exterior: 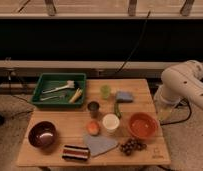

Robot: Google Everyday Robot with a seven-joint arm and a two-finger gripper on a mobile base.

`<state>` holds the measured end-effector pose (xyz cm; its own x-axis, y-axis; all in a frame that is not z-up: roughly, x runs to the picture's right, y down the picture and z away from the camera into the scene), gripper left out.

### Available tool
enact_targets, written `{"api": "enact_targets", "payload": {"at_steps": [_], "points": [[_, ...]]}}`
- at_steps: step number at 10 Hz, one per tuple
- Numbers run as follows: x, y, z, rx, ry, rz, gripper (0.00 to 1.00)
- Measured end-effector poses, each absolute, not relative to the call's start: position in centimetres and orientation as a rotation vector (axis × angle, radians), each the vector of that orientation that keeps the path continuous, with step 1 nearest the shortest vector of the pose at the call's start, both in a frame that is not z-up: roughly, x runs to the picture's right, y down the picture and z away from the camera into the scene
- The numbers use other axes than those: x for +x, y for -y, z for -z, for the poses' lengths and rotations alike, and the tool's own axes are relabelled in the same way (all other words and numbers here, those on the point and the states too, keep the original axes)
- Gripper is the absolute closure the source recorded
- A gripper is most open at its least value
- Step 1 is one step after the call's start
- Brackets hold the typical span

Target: Wipe red bowl with sponge

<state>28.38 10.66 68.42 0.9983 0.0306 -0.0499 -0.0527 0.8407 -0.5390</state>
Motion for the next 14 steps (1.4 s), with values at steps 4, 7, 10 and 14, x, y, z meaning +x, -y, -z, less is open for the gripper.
{"api": "enact_targets", "payload": {"at_steps": [4, 7, 10, 14], "points": [[28.4, -10.7, -68.4, -0.571, -0.04, -0.044, 0.35], [28.4, -10.7, -68.4, -0.571, -0.04, -0.044, 0.35], [28.4, -10.6, -68.4, -0.571, -0.04, -0.045, 0.35], [28.8, -9.0, -70.4, -0.553, -0.008, -0.02, 0.35]]}}
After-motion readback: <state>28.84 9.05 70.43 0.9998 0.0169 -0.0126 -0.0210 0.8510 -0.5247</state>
